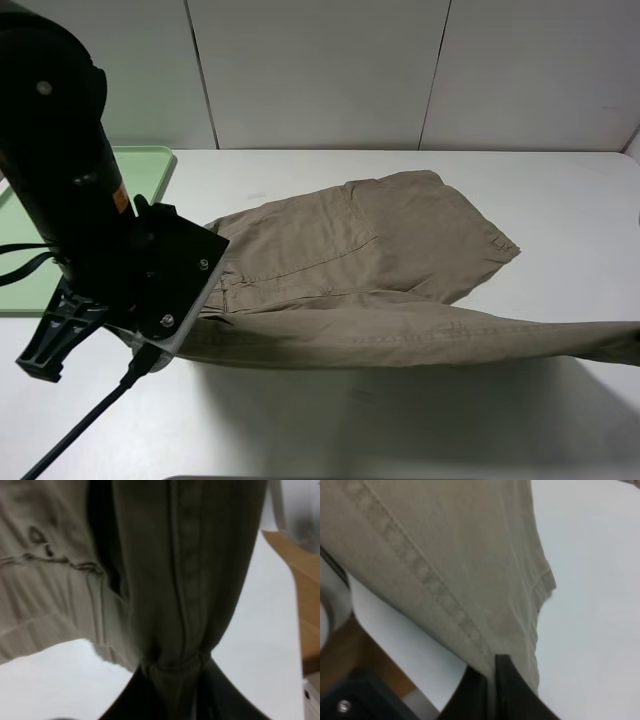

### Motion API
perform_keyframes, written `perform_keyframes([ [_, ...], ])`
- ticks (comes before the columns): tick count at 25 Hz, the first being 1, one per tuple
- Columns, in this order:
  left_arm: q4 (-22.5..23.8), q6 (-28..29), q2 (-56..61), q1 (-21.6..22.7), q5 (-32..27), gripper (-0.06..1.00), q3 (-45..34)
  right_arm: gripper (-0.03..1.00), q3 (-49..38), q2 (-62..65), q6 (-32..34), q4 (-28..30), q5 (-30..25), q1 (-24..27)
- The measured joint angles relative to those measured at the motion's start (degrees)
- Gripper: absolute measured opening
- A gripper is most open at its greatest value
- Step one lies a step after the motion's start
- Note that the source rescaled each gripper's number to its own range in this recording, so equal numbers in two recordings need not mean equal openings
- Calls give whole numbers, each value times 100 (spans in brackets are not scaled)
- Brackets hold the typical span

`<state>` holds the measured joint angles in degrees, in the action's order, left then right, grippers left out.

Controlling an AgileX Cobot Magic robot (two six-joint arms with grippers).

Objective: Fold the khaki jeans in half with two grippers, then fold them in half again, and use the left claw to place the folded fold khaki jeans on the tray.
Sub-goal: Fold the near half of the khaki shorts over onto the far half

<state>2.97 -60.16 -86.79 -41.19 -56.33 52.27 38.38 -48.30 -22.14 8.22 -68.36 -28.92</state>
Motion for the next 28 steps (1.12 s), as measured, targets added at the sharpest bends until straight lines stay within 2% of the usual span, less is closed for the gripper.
perform_keyframes([
  [4,37,333,0,0,600,1,0,0,62,-402,72,485,0,0],
  [8,191,848,0,0,1143,1,-7,0,516,-1226,309,863,69,0],
  [12,627,1572,0,0,1602,0,-8,0,1294,-2121,356,1091,146,0],
  [18,1541,2936,-157,5,1971,0,-19,0,2451,-3263,175,1420,641,214],
  [23,1733,3730,-354,354,2280,0,-37,0,3176,-4051,-177,1456,1234,534],
  [28,1766,3891,-534,841,2757,0,-37,0,3560,-4701,-489,1494,1763,549],
])
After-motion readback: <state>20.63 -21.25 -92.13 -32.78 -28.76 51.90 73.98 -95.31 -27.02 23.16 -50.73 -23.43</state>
